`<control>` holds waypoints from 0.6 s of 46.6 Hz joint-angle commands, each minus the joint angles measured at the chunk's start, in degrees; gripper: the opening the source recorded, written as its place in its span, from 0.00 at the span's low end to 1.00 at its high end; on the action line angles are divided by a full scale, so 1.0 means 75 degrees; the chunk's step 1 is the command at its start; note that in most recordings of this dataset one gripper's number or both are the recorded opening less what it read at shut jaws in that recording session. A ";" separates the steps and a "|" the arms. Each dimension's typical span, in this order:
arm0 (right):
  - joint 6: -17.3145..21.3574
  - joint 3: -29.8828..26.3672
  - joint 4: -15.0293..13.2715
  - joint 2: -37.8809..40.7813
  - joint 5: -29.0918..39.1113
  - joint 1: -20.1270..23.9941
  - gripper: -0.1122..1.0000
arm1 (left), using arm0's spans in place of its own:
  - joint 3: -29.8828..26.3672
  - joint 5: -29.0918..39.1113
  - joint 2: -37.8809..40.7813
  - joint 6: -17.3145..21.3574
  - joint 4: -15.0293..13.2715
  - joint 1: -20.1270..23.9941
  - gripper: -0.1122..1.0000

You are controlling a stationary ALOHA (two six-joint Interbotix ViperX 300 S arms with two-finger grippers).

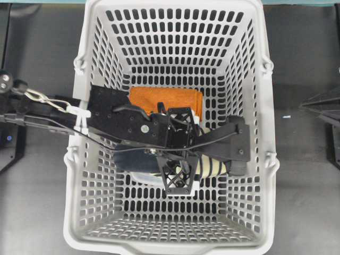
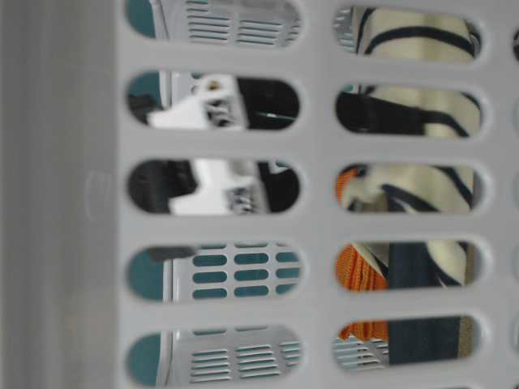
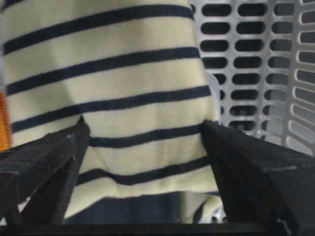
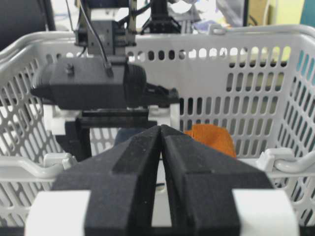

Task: Pick up the slipper from the shopping basket with the left arm.
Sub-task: 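Close the left gripper on the slipper's striped upper, then lift the gripped slipper upward out of the basket with the left gripper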

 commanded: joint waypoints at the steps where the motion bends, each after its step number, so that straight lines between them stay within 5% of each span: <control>1: 0.0012 -0.0047 0.0023 0.0059 -0.0047 -0.0012 0.10 | 0.0105 -0.0035 -0.0094 -0.0035 0.0023 0.0059 0.91; 9: 0.0012 -0.0047 0.0023 0.0047 -0.0047 -0.0012 0.10 | 0.0281 -0.0035 -0.0129 0.0035 0.0023 0.0105 0.83; 21: 0.0023 -0.0047 0.0023 0.0047 -0.0035 -0.0023 0.10 | -0.0023 0.0105 -0.0375 0.0047 0.0023 0.0094 0.25; 28: 0.0023 -0.0047 0.0023 0.0047 -0.0023 -0.0012 0.10 | -0.0621 0.0809 -0.0598 0.0059 0.0023 0.0070 0.15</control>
